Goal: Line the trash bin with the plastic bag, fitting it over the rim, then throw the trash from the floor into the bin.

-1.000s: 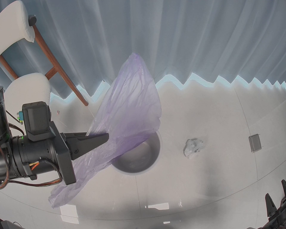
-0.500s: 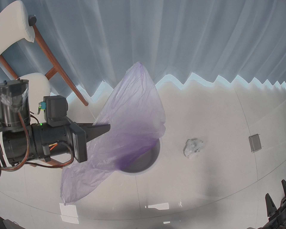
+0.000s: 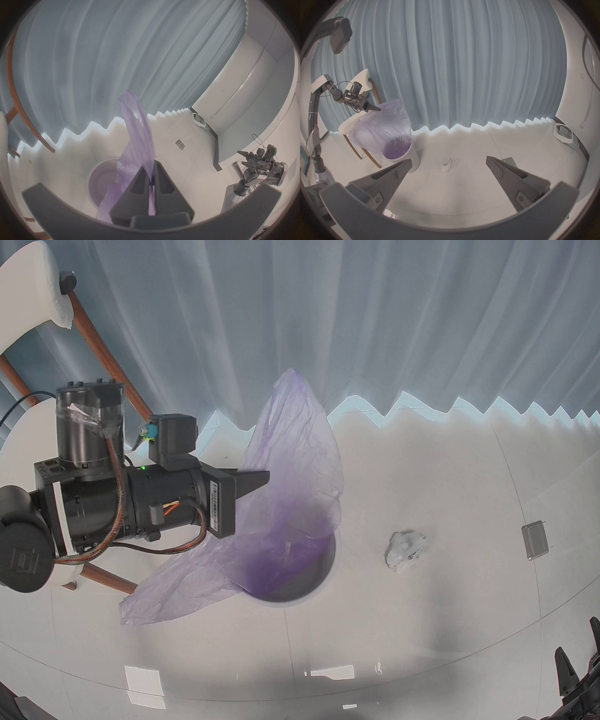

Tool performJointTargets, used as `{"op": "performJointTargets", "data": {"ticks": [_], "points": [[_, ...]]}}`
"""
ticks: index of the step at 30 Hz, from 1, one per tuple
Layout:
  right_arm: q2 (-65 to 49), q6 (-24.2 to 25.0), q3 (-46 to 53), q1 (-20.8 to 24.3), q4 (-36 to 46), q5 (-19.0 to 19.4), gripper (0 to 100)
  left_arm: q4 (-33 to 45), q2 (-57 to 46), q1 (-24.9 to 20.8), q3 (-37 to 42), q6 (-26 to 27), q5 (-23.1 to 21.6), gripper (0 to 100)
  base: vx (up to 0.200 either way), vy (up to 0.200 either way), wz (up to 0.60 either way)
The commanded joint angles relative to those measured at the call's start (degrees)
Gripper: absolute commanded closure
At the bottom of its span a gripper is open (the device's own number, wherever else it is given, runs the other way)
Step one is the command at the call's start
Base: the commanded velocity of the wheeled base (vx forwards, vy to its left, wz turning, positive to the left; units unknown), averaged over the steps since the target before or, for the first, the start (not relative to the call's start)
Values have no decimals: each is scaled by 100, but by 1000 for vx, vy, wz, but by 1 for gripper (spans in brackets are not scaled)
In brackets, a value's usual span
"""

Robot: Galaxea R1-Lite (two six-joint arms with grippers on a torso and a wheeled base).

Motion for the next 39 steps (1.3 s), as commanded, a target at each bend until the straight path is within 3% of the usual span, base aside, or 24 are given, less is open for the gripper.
{"op": "performJointTargets", "data": {"ticks": [1,16,18,20,25,32,34,36,39], "points": [[-96,-11,84,1,-12,9,0,-16,372,19,-35,-12,34,100,0,0,0],[-96,-125,84,1,-30,36,0,98,847,-491,-765,14,245,100,0,0,0],[-96,-108,84,1,-30,53,0,98,987,-763,-659,6,658,100,0,0,0],[-96,-99,84,1,-30,44,0,36,970,-807,-413,14,790,100,0,0,0],[-96,-169,75,1,-30,62,0,-122,803,-781,17,93,773,100,0,0,0],[-96,-213,40,1,-144,185,0,-544,653,-667,501,656,491,100,0,0,0],[879,-196,-461,142,-1102,273,0,-553,574,-561,562,674,404,100,0,0,0],[2576,-187,-259,397,-2921,370,0,-553,548,-482,518,665,368,100,0,0,0],[3780,191,-329,731,-3281,510,0,-561,521,-473,545,665,307,100,0,0,0]]}}
